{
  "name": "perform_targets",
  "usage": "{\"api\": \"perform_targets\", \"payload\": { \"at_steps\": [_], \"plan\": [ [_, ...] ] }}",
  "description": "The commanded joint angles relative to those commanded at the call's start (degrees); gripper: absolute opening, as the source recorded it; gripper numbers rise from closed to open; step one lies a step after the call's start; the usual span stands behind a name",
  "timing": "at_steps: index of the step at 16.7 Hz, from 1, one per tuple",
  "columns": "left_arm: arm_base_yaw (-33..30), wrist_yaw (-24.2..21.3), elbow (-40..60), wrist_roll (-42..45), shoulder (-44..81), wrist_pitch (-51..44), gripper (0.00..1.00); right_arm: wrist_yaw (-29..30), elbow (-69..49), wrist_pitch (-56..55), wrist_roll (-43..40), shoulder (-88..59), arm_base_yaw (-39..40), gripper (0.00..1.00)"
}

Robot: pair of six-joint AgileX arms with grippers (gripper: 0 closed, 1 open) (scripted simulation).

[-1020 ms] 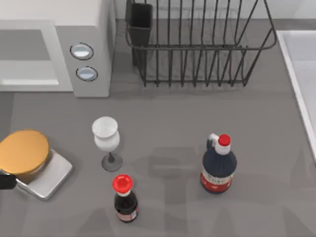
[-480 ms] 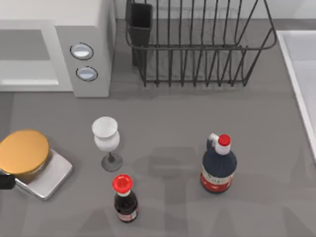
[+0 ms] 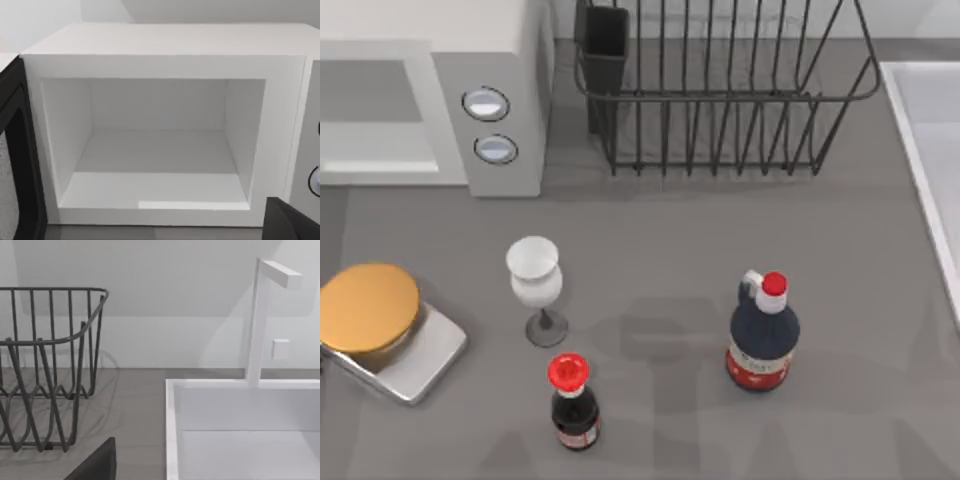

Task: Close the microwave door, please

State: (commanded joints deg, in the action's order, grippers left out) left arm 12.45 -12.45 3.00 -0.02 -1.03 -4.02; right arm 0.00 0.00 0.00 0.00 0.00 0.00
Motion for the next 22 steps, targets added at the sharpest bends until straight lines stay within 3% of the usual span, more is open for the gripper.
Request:
{"api": "perform_targets", "payload": {
  "at_steps": [5, 12, 17, 22],
  "plan": [
    [0.4, -0.4, -0.2, 0.0, -0.8, -0.9, 0.0, 0.0, 0.0, 0.0, 0.0, 0.0, 0.0, 1.0],
    [4.1, -4.1, -0.6, -0.2, -13.7, -13.3, 0.0, 0.0, 0.0, 0.0, 0.0, 0.0, 0.0, 1.0],
    [4.1, -4.3, -0.6, -0.1, -13.5, -13.2, 0.0, 0.0, 0.0, 0.0, 0.0, 0.0, 0.0, 1.0],
    [7.2, -7.4, -1.8, -0.1, -10.9, -9.3, 0.0, 0.0, 0.0, 0.0, 0.0, 0.0, 0.0, 1.0]
  ]
}}
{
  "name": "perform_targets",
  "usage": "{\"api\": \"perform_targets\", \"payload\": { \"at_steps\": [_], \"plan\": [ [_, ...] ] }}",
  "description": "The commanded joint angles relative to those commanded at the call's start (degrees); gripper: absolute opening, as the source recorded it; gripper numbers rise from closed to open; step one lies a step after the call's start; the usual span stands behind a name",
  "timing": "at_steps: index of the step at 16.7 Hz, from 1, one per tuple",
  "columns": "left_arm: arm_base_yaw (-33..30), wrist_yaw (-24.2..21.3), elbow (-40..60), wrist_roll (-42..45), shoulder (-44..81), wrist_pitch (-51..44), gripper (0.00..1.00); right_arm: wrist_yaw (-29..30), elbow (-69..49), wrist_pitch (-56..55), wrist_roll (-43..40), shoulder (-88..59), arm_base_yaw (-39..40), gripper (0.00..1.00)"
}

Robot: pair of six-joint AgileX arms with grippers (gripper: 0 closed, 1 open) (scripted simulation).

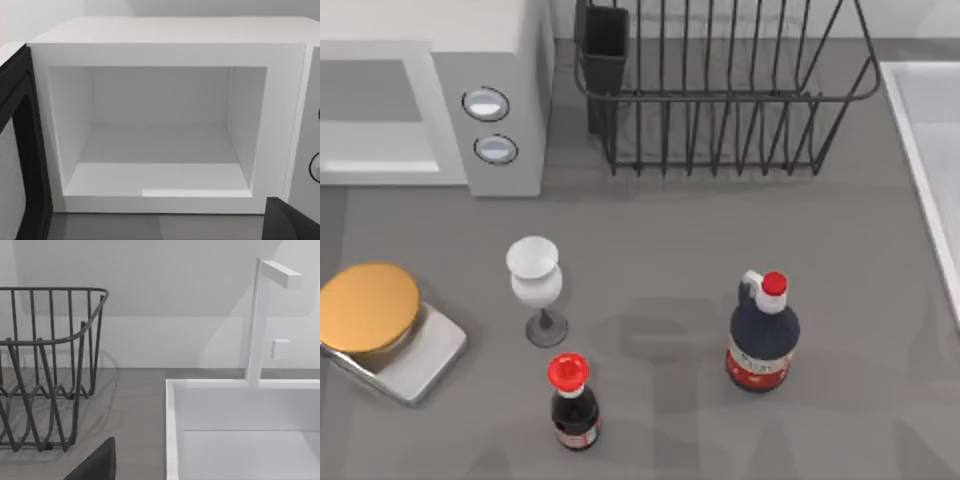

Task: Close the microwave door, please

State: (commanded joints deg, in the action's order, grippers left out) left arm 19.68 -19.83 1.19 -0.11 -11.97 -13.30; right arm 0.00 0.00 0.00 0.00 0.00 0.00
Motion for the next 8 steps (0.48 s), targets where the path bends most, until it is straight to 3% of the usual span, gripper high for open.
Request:
{"api": "perform_targets", "payload": {
  "at_steps": [4, 8],
  "plan": [
    [0.2, -0.1, 0.8, 0.4, 0.4, -0.4, 0.0, 0.0, 0.0, 0.0, 0.0, 0.0, 0.0, 1.0],
    [4.9, -2.6, 8.3, 5.7, 8.9, -3.7, 0.0, 0.0, 0.0, 0.0, 0.0, 0.0, 0.0, 1.0]
  ]
}}
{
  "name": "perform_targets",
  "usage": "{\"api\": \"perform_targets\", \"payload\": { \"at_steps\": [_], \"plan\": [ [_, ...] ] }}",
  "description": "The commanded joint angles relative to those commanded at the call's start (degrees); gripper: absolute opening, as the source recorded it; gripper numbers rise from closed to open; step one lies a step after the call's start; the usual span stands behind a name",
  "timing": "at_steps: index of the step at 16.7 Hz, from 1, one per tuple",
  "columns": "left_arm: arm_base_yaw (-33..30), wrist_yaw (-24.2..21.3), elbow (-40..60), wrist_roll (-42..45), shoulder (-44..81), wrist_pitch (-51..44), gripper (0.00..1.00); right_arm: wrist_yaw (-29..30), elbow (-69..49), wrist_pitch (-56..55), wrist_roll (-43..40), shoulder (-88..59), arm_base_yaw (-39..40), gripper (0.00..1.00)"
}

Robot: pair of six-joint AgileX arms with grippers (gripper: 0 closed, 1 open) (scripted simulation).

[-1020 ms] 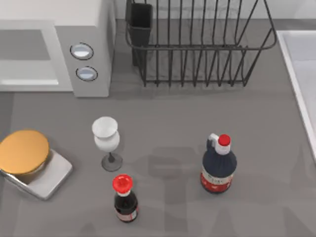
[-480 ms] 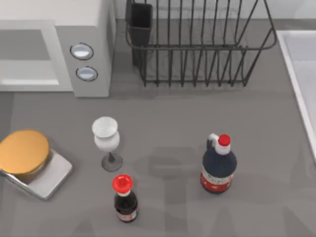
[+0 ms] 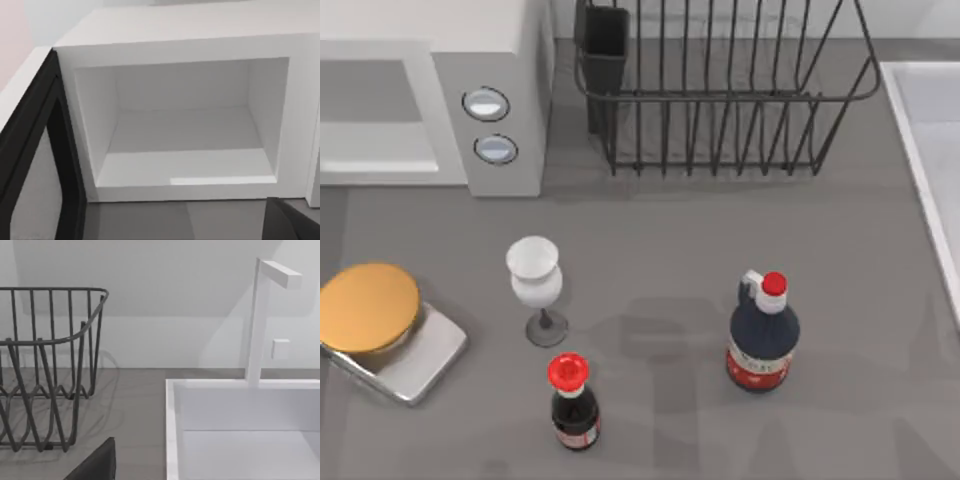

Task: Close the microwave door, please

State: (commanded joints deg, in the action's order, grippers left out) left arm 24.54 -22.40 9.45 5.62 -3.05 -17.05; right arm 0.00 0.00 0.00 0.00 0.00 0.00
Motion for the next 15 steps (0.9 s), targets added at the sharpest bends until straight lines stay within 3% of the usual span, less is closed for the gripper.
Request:
{"api": "perform_targets", "payload": {
  "at_steps": [4, 15],
  "plan": [
    [8.1, -4.2, 13.4, 9.5, 18.1, -5.8, 0.0, 0.0, 0.0, 0.0, 0.0, 0.0, 0.0, 1.0],
    [29.4, -13.8, 53.9, 38.1, 84.1, -21.2, 0.0, 0.0, 0.0, 0.0, 0.0, 0.0, 0.0, 1.0]
  ]
}}
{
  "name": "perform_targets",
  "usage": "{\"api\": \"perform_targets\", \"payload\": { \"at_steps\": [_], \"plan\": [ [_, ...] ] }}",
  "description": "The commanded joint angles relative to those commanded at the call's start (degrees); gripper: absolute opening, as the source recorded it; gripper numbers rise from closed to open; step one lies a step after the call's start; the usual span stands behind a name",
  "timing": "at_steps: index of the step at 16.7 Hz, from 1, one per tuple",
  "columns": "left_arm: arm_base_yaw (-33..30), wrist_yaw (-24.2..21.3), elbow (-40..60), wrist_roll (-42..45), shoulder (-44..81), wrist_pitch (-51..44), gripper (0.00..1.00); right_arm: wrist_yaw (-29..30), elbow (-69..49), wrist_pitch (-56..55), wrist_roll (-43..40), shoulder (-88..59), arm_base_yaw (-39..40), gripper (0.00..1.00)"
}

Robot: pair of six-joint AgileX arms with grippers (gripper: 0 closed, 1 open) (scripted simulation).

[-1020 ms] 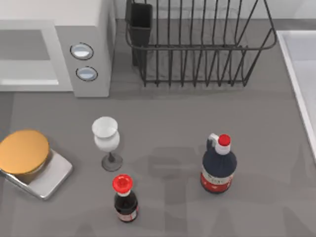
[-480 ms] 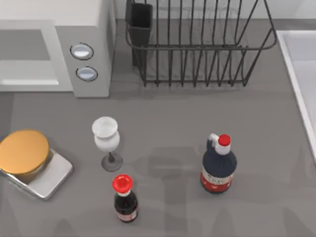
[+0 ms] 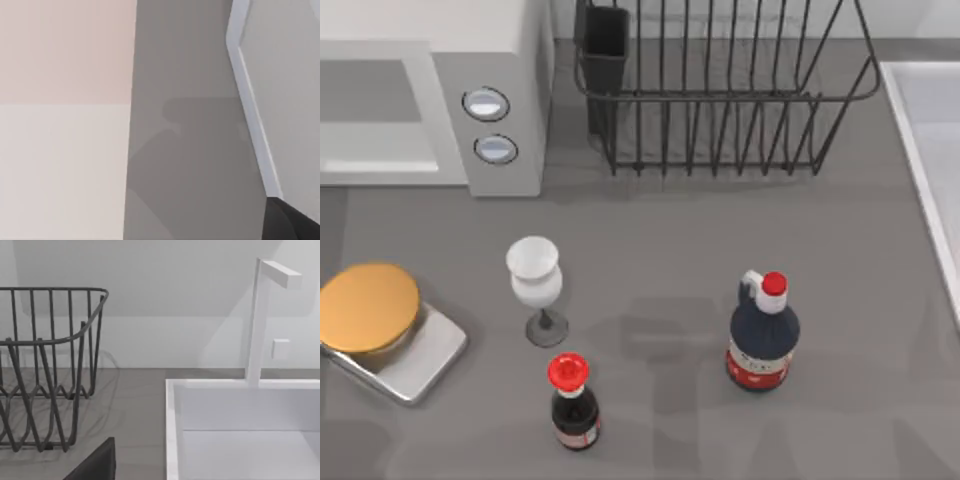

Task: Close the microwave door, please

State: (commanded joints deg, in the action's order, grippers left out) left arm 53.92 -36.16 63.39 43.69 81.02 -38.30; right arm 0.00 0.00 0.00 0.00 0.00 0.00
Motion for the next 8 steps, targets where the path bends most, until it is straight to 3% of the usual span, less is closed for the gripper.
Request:
{"api": "perform_targets", "payload": {
  "at_steps": [4, 8],
  "plan": [
    [3.8, -1.3, 8.3, 5.9, 12.0, -2.8, 0.0, 0.0, 0.0, 0.0, 0.0, 0.0, 0.0, 1.0],
    [4.7, -1.6, 10.3, 7.4, 14.6, -3.4, 0.0, 0.0, 0.0, 0.0, 0.0, 0.0, 0.0, 1.0]
  ]
}}
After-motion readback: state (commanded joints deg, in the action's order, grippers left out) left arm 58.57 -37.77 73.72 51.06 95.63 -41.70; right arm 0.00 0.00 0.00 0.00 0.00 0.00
